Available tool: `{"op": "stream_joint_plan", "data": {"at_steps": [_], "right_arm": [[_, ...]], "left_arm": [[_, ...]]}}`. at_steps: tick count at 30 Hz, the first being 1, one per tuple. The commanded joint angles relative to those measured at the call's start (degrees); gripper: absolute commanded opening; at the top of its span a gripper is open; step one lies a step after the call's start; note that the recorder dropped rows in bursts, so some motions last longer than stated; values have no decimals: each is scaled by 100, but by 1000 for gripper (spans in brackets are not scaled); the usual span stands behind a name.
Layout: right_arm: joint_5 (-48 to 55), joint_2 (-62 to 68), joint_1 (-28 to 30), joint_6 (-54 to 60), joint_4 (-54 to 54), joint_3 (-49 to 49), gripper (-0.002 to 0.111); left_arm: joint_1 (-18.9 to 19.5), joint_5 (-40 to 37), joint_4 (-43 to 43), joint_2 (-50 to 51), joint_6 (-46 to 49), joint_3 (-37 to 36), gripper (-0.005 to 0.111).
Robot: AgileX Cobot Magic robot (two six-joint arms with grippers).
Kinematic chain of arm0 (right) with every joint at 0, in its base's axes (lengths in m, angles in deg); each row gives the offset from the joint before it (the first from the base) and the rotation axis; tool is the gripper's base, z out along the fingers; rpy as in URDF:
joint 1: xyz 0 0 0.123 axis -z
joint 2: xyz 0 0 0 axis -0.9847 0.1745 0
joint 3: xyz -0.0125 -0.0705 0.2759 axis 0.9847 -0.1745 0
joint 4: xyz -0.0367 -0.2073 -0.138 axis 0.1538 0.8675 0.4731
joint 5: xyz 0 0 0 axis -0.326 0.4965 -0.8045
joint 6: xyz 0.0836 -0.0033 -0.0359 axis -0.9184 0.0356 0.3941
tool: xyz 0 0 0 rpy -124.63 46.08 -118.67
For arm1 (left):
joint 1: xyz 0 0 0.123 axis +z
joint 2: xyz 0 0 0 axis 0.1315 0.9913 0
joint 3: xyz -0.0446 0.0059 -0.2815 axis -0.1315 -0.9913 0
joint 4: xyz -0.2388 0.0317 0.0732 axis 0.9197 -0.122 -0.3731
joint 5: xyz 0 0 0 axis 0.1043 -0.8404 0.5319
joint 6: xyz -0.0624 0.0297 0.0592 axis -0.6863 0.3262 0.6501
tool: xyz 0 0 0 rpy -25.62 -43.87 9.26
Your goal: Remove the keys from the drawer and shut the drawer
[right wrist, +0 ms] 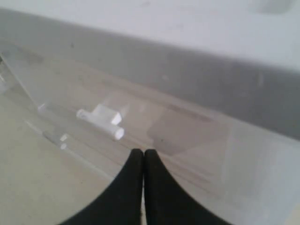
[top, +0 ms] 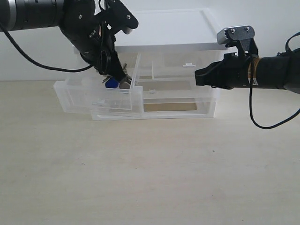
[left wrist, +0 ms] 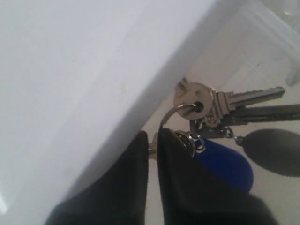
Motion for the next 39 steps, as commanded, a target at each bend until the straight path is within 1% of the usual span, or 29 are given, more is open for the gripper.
{"op": "stream_joint_plan", "data": {"at_steps": [1,2,5,6,7,9,12,13,17,23,26,30,33,39], "right_arm": [[385,3,107,35,-472,116,0],[385,3,107,35,-472,116,0],[385,3,107,46,-472,116,0],[385,3,107,46,-472,116,0],[385,3,107,46,-472,116,0],[385,3,107,46,-472,116,0],[385,3,107,46,-472,116,0],[385,3,107,46,-472,116,0],[385,3,107,46,-472,116,0],[385,3,107,46,-472,116,0],[385,3,107,46,-472,116,0],[385,3,107,46,-472,116,0],[385,3,107,46,-472,116,0],[385,3,107,46,-472,116,0]], "left_arm": [[5,115,74,-63,1611,-53,18],[5,142,60,-63,1738,-65,23],[5,134,65,-63,1765,-91,48],[5,73,112,-63,1765,-91,54],[-6,45,186,-65,1765,-91,55],[-4,72,371,-75,1827,-91,51],[-4,194,584,-75,1959,-91,39],[-4,244,651,-75,1959,-91,37],[-4,273,1212,-75,2022,-91,36],[-4,376,2481,-75,2655,-91,36],[-4,594,2709,-75,2712,-91,36],[-4,862,2750,-75,2712,-91,36],[-4,873,2712,-75,2712,-91,36],[-4,553,2300,-172,2712,-91,37]]}}
